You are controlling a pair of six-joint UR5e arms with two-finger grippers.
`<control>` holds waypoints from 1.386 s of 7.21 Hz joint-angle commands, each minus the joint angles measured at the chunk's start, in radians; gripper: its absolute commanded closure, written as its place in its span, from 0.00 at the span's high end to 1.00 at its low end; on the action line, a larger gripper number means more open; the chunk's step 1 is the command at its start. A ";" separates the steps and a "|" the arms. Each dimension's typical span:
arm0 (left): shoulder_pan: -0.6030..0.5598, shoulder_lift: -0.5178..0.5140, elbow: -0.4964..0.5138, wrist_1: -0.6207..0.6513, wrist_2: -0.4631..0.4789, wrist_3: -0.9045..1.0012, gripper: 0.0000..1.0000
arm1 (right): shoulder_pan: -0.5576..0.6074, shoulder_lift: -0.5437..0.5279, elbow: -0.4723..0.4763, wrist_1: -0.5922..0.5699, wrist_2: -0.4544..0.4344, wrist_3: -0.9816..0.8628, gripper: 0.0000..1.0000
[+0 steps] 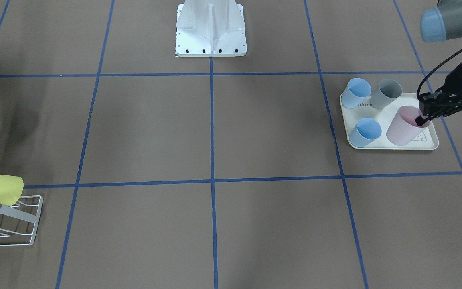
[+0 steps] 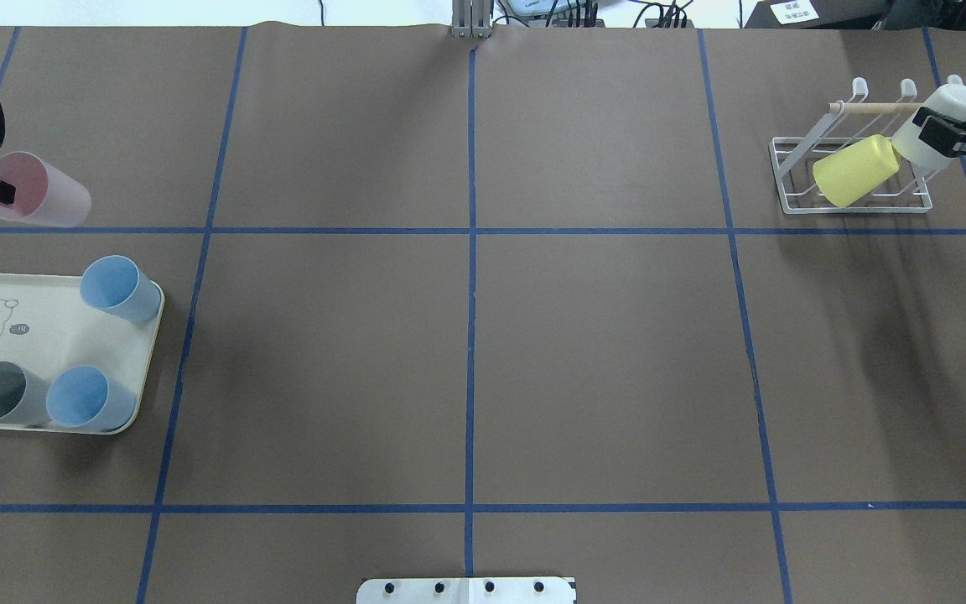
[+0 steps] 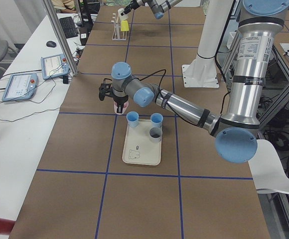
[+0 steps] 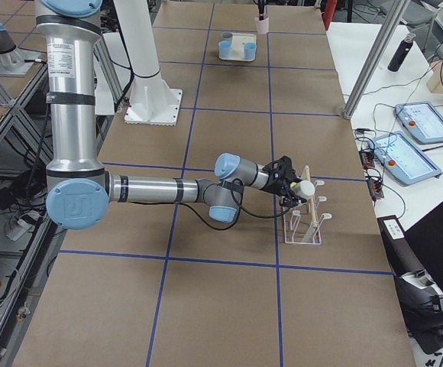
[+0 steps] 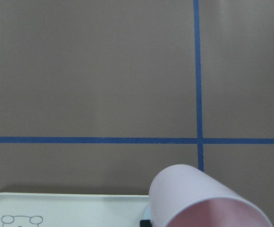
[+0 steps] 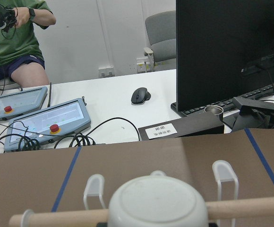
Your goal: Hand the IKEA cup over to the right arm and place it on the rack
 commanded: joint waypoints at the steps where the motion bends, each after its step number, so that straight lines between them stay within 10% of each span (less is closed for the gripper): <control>1: 0.000 0.000 -0.019 0.026 0.000 0.000 0.00 | -0.004 -0.001 -0.001 0.000 -0.001 -0.011 0.28; 9: 0.001 -0.001 -0.018 0.026 0.000 -0.001 0.00 | -0.004 -0.002 -0.011 -0.001 -0.018 -0.046 0.51; 10: 0.002 -0.003 -0.019 0.026 0.000 -0.001 0.00 | -0.005 -0.001 -0.013 -0.003 -0.036 -0.045 0.92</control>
